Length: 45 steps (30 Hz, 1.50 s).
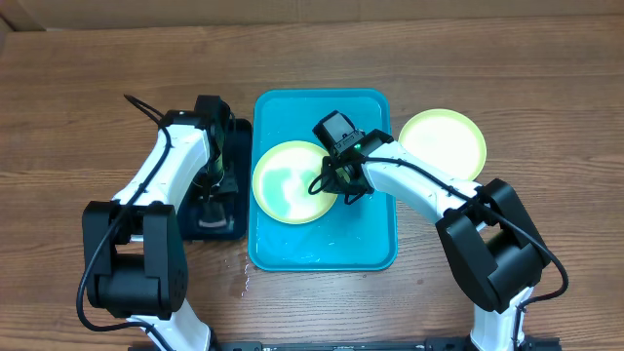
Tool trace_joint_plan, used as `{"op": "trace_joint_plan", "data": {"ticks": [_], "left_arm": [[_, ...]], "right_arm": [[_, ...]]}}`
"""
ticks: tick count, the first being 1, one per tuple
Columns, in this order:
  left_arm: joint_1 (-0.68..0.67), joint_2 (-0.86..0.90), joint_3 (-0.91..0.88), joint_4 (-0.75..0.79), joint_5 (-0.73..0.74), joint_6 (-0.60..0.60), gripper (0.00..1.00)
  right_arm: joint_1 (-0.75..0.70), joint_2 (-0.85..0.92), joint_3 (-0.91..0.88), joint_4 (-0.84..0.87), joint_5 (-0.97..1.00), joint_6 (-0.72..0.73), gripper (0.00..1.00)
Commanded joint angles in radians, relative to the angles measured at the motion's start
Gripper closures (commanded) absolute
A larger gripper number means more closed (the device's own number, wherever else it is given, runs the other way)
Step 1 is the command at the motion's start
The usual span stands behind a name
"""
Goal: Clean dirty plates on tray and stack at the side
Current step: 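Move the sponge to the black tray and release it with the left gripper, then lift the yellow plate with the right gripper and tilt it over the black tray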
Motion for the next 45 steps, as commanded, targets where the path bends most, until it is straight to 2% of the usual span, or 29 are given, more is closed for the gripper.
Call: {"op": "trace_joint_plan", "data": {"ticks": [1,3,8,14,17,19,24,26,27,36,41,45], "left_arm": [[0.003,-0.012,0.02,-0.009,-0.003,-0.015,0.45],[0.003,-0.017,0.04,-0.021,0.006,-0.015,0.41],[0.004,-0.07,0.103,-0.038,0.085,-0.014,0.39],[0.004,-0.252,0.172,-0.037,0.161,-0.015,0.38],[0.004,-0.372,0.192,-0.038,0.157,-0.015,0.37],[0.004,-0.463,0.193,-0.037,0.15,-0.015,0.37],[0.004,-0.634,0.193,-0.053,0.108,-0.031,0.36],[0.004,-0.692,0.193,-0.058,0.075,-0.042,0.17],[0.004,-0.715,0.193,-0.061,0.064,-0.045,0.0],[0.003,-0.757,0.193,-0.105,0.038,-0.044,0.0],[0.003,-0.729,0.193,-0.105,0.038,-0.044,0.0],[0.003,-0.703,0.193,-0.105,0.038,-0.044,0.0]], "right_arm": [[0.0,0.003,-0.019,-0.003,-0.005,-0.003,0.94],[0.0,0.003,-0.019,-0.002,-0.005,-0.003,0.85],[0.0,0.003,-0.019,0.002,-0.005,-0.003,0.73],[0.0,0.003,-0.019,0.016,-0.005,-0.003,0.71],[0.0,0.003,-0.019,0.03,-0.004,-0.003,0.73],[0.0,0.003,-0.019,0.043,0.003,-0.003,0.8],[0.0,0.003,-0.019,0.049,0.021,-0.002,0.91],[0.0,0.003,-0.019,0.048,0.021,-0.002,0.93],[0.0,0.003,-0.019,0.047,0.021,-0.002,0.96],[-0.013,0.002,-0.002,0.068,0.021,-0.004,0.96],[-0.047,-0.002,0.099,-0.047,0.021,-0.008,0.96],[-0.063,-0.005,0.196,-0.133,0.021,-0.072,0.96]]}}
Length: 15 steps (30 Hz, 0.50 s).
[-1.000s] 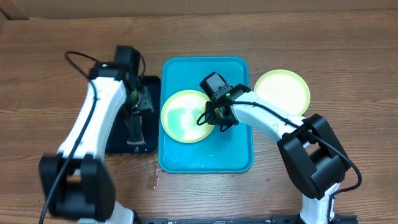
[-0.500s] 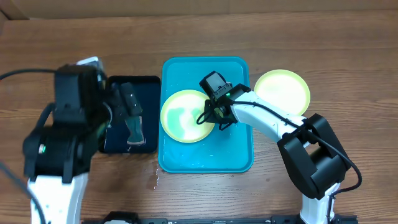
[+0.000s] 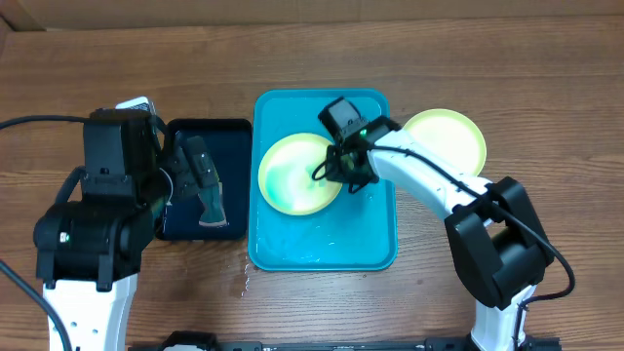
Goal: Clean dirty plates on tray and stack at the side
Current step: 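Lift the yellow plate with the right gripper and tilt it over the black tray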
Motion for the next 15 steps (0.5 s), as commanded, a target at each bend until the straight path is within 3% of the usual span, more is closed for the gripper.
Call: {"op": "trace_joint_plan", "data": {"ticks": [1,6,15], "left_arm": [[0.003,0.026,0.013,0.001,-0.017,-0.006,0.0],[0.003,0.066,0.013,0.001,-0.017,-0.006,0.0],[0.003,0.151,0.013,0.001,-0.017,-0.006,0.0]], "right_arm": [[-0.019,-0.005,0.126,-0.057,0.017,-0.057,0.96],[-0.017,-0.007,0.221,-0.119,0.017,-0.056,0.96],[0.002,-0.008,0.233,-0.048,0.007,-0.052,0.96]]}}
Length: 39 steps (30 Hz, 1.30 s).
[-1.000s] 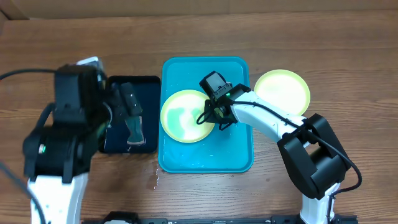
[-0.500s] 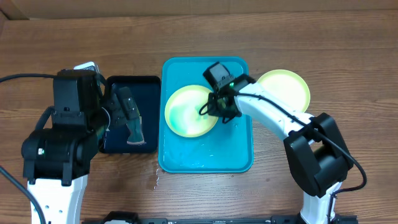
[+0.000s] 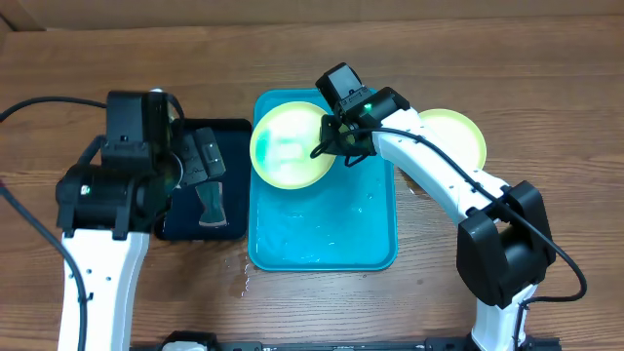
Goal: Clean dirty plates on tray and stack at the side
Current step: 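Lift the yellow plate with the right gripper and tilt it over the black tray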
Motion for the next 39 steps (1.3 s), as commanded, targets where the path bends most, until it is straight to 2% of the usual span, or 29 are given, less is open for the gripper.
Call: {"op": "trace_joint_plan", "data": {"ticks": [1,6,9,15,20,28,39], "left_arm": [[0.003,0.042,0.013,0.001,-0.013,-0.006,0.0],[0.003,0.094,0.013,0.001,-0.013,-0.006,0.0],[0.003,0.139,0.013,0.001,-0.013,-0.006,0.0],[0.003,0.203,0.013,0.001,-0.013,-0.006,0.0],[0.003,0.259,0.013,0.004,-0.013,-0.006,0.0],[0.003,0.269,0.018,0.029,-0.036,0.162,0.0],[0.003,0.269,0.132,0.025,-0.035,0.186,0.0]], "right_arm": [[0.025,-0.007,0.026,0.048,-0.006,-0.002,0.96],[0.082,-0.007,0.026,0.129,0.005,-0.002,0.96],[0.137,-0.007,0.026,0.191,0.076,-0.002,0.96],[0.2,-0.003,0.025,0.242,0.169,-0.003,0.96],[0.222,0.004,0.024,0.283,0.172,-0.003,0.96],[0.224,0.026,0.024,0.321,0.172,-0.003,0.96],[0.242,0.112,0.024,0.456,0.198,-0.014,0.96]]}}
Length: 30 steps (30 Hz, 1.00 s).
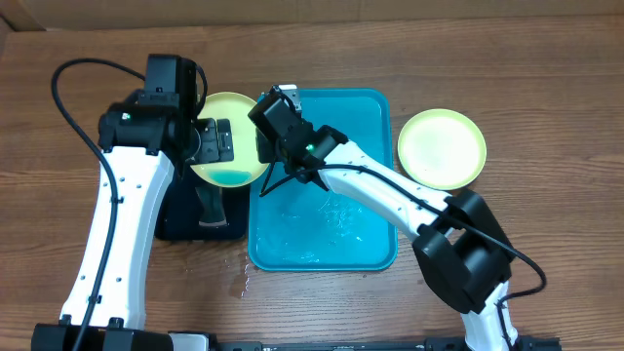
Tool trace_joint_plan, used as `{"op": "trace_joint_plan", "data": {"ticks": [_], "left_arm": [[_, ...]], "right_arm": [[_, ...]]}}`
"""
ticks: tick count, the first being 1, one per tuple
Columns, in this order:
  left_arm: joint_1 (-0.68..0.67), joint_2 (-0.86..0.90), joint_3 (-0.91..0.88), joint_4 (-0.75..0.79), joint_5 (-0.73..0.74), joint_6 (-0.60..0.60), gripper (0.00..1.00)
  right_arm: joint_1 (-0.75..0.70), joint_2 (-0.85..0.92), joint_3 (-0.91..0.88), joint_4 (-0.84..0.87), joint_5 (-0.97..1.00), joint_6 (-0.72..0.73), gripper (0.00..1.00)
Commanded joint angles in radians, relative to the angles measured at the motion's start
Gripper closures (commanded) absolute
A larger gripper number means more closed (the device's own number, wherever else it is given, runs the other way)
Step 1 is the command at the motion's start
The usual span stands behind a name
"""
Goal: Clean dirty plates on tray and stack at the side
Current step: 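Lift the yellow plate with the right gripper and tilt it over the black tray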
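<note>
A yellow-green plate (239, 161) hangs over the far end of the dark tray (180, 222), left of the teal tray (341, 219). My right gripper (264, 146) is shut on its right rim. A teal-coloured patch lies on the plate's near edge. My left gripper (213, 143) is above the plate's left half; its two dark fingers stand apart and nothing shows between them. A second yellow-green plate (441, 146) lies flat on the table, right of the teal tray.
The teal tray's floor is wet and holds no plate. A grey-green brush-like tool (210, 207) lies in the dark tray, just below the held plate. Both arms cross the space between the two trays. Brown table lies all around.
My right gripper has carried the plate left, from over the teal tray's far left corner to over the dark tray. My left gripper now sits above the plate rather than beside it.
First the plate lay in the teal tray with my right gripper at its right rim, while my left gripper was low in the dark tray. Then the left arm was raised and the plate was tilted. Later the plate was at the tray's far corner, and now it is over the dark tray.
</note>
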Motion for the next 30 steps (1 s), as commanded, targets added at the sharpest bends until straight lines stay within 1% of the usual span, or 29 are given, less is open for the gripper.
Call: {"op": "trace_joint_plan", "data": {"ticks": [1,3,10,14,15,16,20,22,30], "left_arm": [[0.003,-0.005,0.087,-0.004,-0.009,0.027,0.0],[0.003,-0.005,0.121,-0.021,-0.009,0.027,0.0],[0.003,-0.005,0.246,-0.094,-0.01,0.027,0.0],[0.003,-0.005,0.291,-0.124,-0.009,0.026,0.0],[0.003,-0.005,0.291,-0.126,-0.009,0.026,0.0],[0.003,-0.003,0.291,-0.127,-0.009,0.026,0.0],[0.003,-0.002,0.291,-0.127,-0.009,0.026,0.0],[0.003,-0.002,0.291,-0.127,-0.009,0.026,0.0],[0.003,-0.002,0.291,-0.127,-0.009,0.026,0.0]], "right_arm": [[0.019,0.018,0.024,0.045,0.051,-0.008,0.96],[0.029,0.018,0.024,0.083,0.093,-0.024,0.96],[0.069,0.018,0.025,0.233,0.155,-0.228,0.96],[0.103,0.018,0.025,0.301,0.286,-0.367,0.96],[0.112,0.018,0.025,0.321,0.331,-0.405,0.96],[0.126,0.017,0.025,0.367,0.418,-0.466,0.96],[0.146,0.01,0.026,0.484,0.573,-0.575,0.96],[0.153,0.002,0.026,0.537,0.617,-0.617,0.96],[0.195,-0.031,0.026,0.706,0.648,-0.821,0.96]]}}
